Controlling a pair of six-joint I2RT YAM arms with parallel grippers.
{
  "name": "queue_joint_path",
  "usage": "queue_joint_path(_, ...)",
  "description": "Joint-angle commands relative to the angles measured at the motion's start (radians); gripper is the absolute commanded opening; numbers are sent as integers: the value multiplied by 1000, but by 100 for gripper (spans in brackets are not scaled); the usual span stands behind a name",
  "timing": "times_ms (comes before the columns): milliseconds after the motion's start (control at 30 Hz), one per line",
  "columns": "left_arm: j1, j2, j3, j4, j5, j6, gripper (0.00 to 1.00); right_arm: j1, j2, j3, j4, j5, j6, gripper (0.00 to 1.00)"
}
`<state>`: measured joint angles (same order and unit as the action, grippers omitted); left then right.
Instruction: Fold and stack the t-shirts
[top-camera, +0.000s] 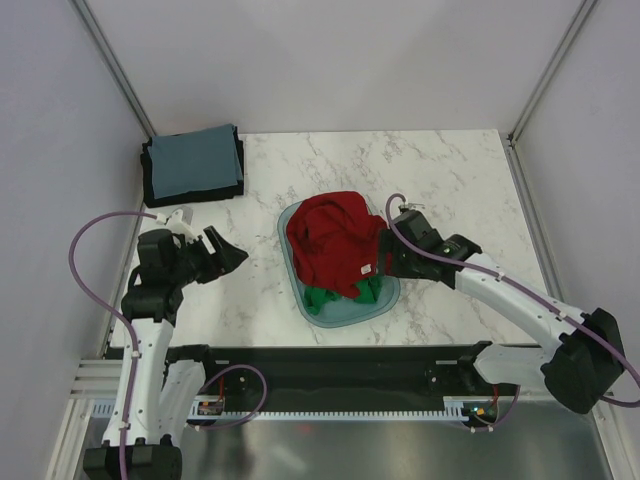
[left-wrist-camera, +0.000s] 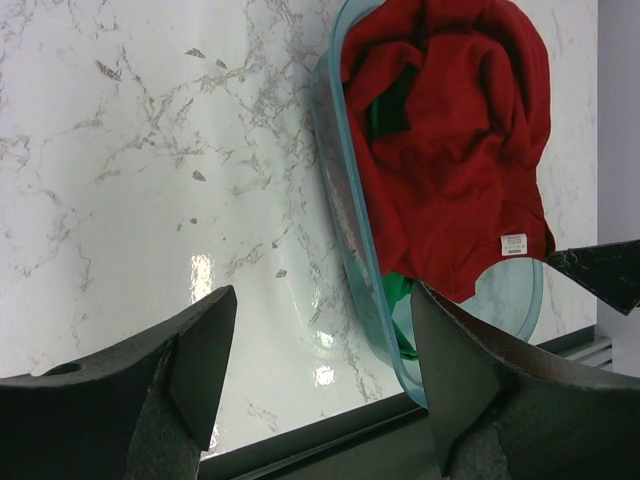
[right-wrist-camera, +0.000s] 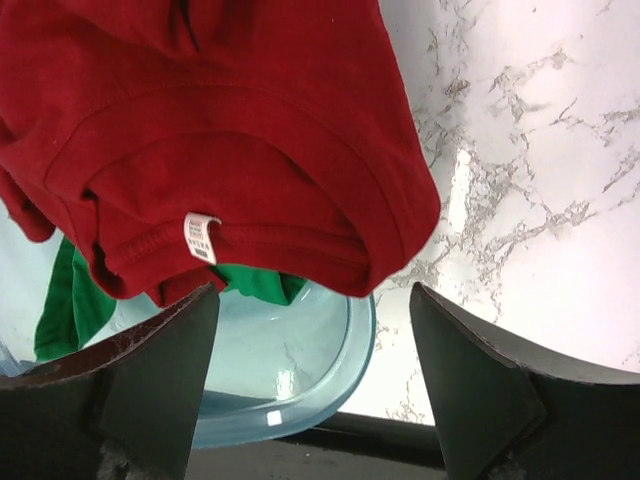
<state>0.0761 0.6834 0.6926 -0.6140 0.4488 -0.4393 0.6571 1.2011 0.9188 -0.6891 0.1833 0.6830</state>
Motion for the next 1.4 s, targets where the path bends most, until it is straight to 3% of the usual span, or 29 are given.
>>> queue_joint_path(0, -2, -13, 7, 33, 24, 28, 77, -4, 35, 28, 71, 22, -46, 84)
queue_joint_path(167, -6, -27, 2, 33, 18, 24, 78, -27, 104, 31, 85, 30, -72, 77)
queue_joint_path(233, -7, -24, 2, 33, 18, 24, 78, -33, 117, 25, 94, 25, -77, 69)
queue_joint_path(333, -9, -18, 4, 33, 14, 24, 78, -37, 111, 23, 102, 24, -85, 53)
queue_joint_path(367, -9, -15, 4, 33, 16, 24, 78, -40, 110, 26, 100, 21, -88, 43)
queue_joint_path(600, -10, -1, 4, 34, 13, 22, 78, -47, 91, 61, 74, 18, -105, 10)
queue_joint_path(767, -13, -2, 2, 34, 13, 21, 78, -45, 84, 86, 50, 21, -112, 0)
queue_joint_path(967, -16, -4, 2, 34, 7, 20, 78, -47, 89, 170, 7, 5, -126, 0)
queue_joint_path(1067, -19, -4, 2, 33, 2, 19, 78, -47, 109, 339, -51, 5, -175, 0)
queue_joint_path(1167, -22, -1, 1, 33, -7, 16, 78, -62, 171, 692, -184, 97, -233, 0)
queue_joint_path(1200, -24, 1, 1, 33, -9, 16, 78, -82, 193, 924, -228, 143, -269, 0)
queue_joint_path(1300, -25, 1, 1, 33, -10, 16, 78, -149, 261, 1345, -368, 364, -302, 0)
queue_joint_path(1367, -29, -4, 1, 33, -13, 16, 78, -152, 235, 1437, -377, 590, -325, 0)
